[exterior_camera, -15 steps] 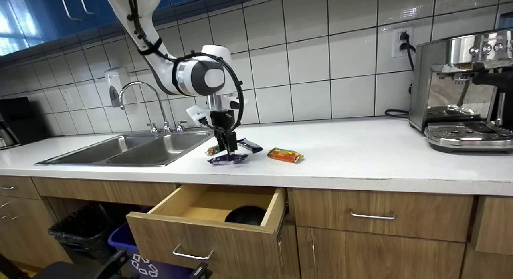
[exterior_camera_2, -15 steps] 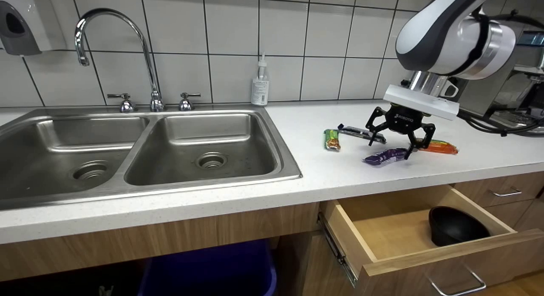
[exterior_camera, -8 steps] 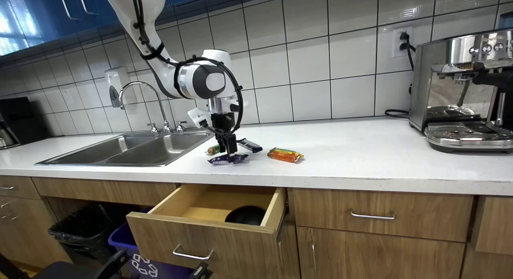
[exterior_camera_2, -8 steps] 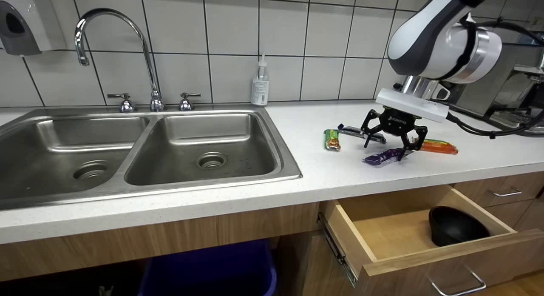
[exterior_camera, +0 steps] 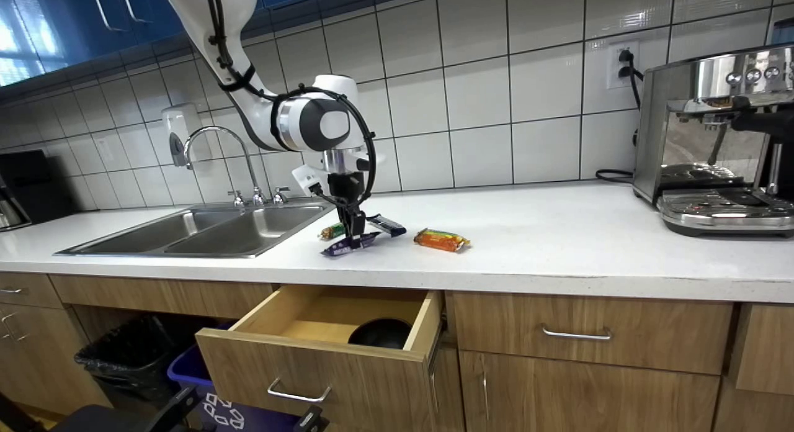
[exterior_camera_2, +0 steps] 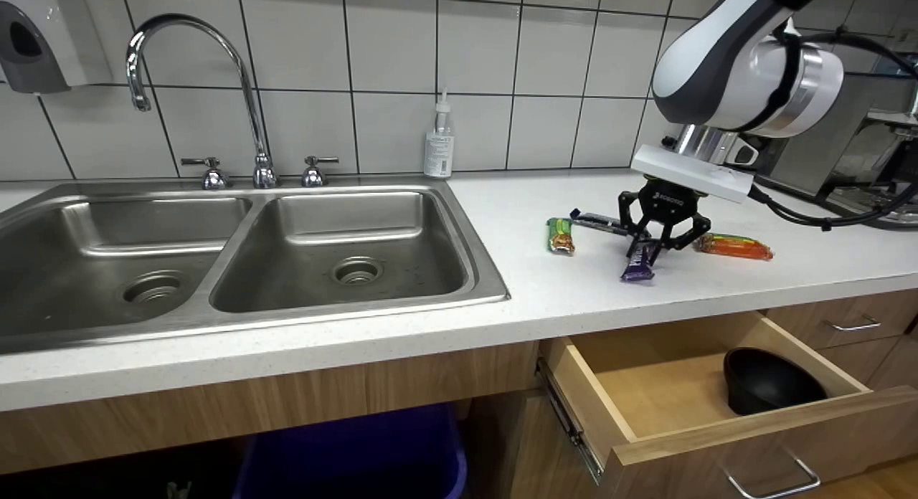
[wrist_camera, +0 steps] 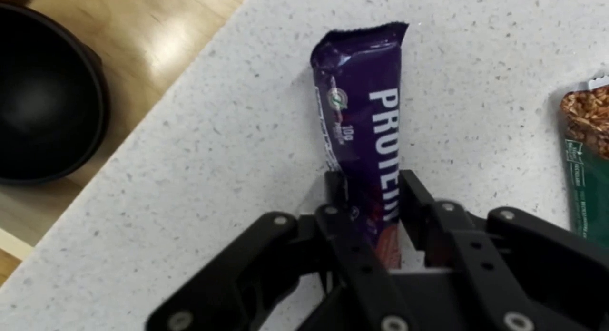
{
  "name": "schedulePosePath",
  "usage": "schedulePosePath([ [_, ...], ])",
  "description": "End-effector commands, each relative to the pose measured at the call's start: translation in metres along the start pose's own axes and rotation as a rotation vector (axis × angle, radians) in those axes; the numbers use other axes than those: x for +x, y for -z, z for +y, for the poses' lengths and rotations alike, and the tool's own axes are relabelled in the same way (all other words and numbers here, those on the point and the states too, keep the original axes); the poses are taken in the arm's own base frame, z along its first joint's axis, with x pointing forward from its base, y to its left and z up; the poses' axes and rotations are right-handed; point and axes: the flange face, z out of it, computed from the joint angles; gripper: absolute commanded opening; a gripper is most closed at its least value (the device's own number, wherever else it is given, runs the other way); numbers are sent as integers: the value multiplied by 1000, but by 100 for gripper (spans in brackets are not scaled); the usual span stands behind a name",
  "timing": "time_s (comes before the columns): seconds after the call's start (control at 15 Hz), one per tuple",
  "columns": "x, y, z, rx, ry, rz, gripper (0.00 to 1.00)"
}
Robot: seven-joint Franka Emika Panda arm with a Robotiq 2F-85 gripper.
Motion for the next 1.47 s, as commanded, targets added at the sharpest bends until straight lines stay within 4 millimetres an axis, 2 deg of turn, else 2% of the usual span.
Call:
schedulePosePath([
  [0.0, 3, 5, -5, -9, -28, -5, 3],
  [0.07, 2, 6, -5, -7, -28, -4, 1],
  [0.2, -1, 10, -5, 1, -21, -4, 4],
  [0.47, -8, 19, -4, 19, -6, -5, 4],
  [0.8, -26, 27, 0, 29, 7, -5, 4],
  [1.4, -84, 29, 22, 36, 2, -38, 4],
])
